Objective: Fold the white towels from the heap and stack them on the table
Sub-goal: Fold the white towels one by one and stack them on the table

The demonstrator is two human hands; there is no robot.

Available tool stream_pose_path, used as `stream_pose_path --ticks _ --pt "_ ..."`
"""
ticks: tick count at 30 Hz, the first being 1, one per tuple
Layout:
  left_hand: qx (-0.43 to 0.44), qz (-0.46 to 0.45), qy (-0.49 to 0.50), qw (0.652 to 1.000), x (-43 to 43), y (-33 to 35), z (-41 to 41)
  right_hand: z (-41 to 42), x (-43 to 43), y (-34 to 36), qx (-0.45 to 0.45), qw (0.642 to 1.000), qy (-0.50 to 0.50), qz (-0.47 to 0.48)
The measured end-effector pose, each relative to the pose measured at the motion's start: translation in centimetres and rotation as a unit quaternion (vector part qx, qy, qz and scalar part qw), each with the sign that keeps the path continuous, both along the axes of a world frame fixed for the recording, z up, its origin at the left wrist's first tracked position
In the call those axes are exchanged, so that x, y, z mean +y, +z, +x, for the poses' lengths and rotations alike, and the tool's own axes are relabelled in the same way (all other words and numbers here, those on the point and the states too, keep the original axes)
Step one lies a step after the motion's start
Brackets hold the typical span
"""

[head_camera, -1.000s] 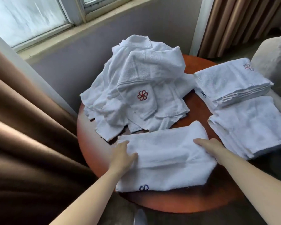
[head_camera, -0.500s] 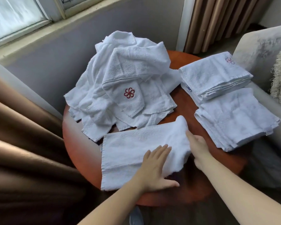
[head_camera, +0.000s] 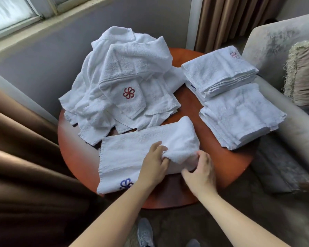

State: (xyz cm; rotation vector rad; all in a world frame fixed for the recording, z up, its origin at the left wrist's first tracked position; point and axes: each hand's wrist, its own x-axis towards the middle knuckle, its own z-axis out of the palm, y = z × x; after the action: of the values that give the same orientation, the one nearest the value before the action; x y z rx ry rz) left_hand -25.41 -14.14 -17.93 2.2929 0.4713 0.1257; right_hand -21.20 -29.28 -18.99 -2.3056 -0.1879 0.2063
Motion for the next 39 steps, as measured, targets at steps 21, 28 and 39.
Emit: stream_pose_path --ticks 21,28,39 --pt "-0.026 0.124 -0.024 0.992 -1.3 0.5 2.1 4.3 -1.4 0.3 0.060 0.990 -0.052 0.115" --pt "-0.074 0.228 -0.058 0.969 -3.5 1.0 3.3 4.3 -1.5 0.1 0.044 0.999 0.002 0.031" --pt "-0.024 0.299 -0.075 0.951 -3.6 0.6 3.6 4.7 -1.6 -0.6 -0.073 0.995 -0.049 -0.043"
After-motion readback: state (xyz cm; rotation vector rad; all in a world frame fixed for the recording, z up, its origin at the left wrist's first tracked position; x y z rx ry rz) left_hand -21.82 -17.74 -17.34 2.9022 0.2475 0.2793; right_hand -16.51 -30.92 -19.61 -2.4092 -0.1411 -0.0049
